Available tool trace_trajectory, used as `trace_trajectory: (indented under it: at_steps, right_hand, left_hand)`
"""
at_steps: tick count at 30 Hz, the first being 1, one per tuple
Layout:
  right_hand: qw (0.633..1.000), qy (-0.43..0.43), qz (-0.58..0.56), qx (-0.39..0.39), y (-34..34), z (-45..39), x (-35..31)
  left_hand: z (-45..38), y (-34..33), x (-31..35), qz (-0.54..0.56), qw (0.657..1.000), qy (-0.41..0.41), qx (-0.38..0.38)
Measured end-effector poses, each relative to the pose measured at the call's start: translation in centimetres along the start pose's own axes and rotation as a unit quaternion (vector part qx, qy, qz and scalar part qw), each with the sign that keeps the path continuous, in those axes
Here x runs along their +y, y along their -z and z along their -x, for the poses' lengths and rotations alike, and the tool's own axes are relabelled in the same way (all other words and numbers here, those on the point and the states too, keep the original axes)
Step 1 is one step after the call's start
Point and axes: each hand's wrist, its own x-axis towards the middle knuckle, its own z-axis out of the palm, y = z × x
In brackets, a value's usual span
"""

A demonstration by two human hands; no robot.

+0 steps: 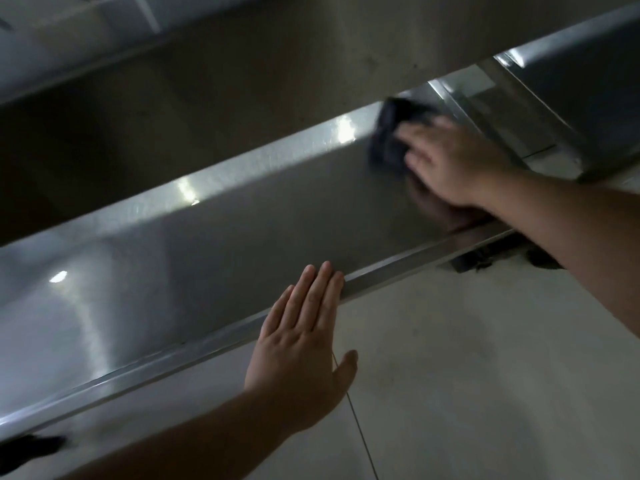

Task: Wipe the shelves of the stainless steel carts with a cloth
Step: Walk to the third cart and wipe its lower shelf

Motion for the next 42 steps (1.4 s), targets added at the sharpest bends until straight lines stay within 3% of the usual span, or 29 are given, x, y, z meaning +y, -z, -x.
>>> trace_trajectory:
  at_steps: [3,5,7,11,13,15,17,19,21,24,29,33,35,38,42]
  right_hand:
    - [0.978,-0.198,0.039,0.048,0.4,-4.6,2.4]
    - [0.973,-0.224,0.025,0.054,-0.2,-6.3,0.3]
    - [0.987,-0.154,0.001,0.045,-1.2,-7.2,-4.0]
    - [0.992,0.057,-0.093,-0.057,-3.2,-3.1,-13.0]
    - [0.976,0.167,-0.100,-0.102,-3.5,0.7,-14.1]
    - [0.969,0.189,-0.113,-0.109,-2.6,2.4,-11.7]
    - [0.985,0.125,-0.098,-0.073,-1.7,2.0,-7.2]
    - [0.998,-0.011,-0.062,-0.013,-0.5,0.4,-1.8]
    - [0.989,-0.149,-0.010,0.024,0.3,-1.2,1.5]
    - [0.973,-0.226,0.012,0.036,-0.7,-3.0,-1.4]
    - [0.996,-0.010,-0.079,-0.032,-2.5,-0.1,-11.8]
    - [0.994,0.054,-0.080,-0.045,-2.1,3.3,-11.3]
    - [0.997,-0.009,-0.070,-0.010,-1.6,3.9,-8.3]
    - [0.984,-0.173,-0.026,0.043,-0.9,3.6,-4.2]
    - [0.944,-0.326,0.001,0.058,-2.6,0.5,-7.3]
  left_hand:
    - [0.0,-0.2,0.0,-0.004,1.000,-0.002,0.001]
    - [0.0,-0.3,0.0,-0.006,1.000,-0.001,-0.003]
    - [0.0,-0.2,0.0,-0.004,1.000,0.001,-0.001]
    - [0.0,-0.1,-0.1,0.010,1.000,-0.003,0.008]
    - [0.0,-0.1,0.0,0.019,1.000,-0.001,0.004]
    - [0.0,-0.1,-0.1,0.024,1.000,-0.001,0.003]
    - [0.1,0.0,-0.2,0.028,1.000,-0.005,0.006]
    - [0.1,0.0,-0.3,0.031,0.999,-0.007,0.000]
    - [0.0,0.0,-0.3,0.032,0.999,-0.008,-0.008]
    - [0.0,0.0,-0.4,0.034,0.999,-0.009,-0.022]
    - [-0.1,0.5,-0.6,0.038,0.998,-0.020,-0.047]
    - [-0.3,1.1,-1.0,0.061,0.995,-0.034,-0.065]
    - [-0.4,1.4,-1.3,0.090,0.993,-0.045,-0.064]
    - [0.6,2.3,-2.7,0.119,0.992,-0.046,-0.026]
    - [5.8,2.2,-7.1,0.035,0.998,0.050,0.027]
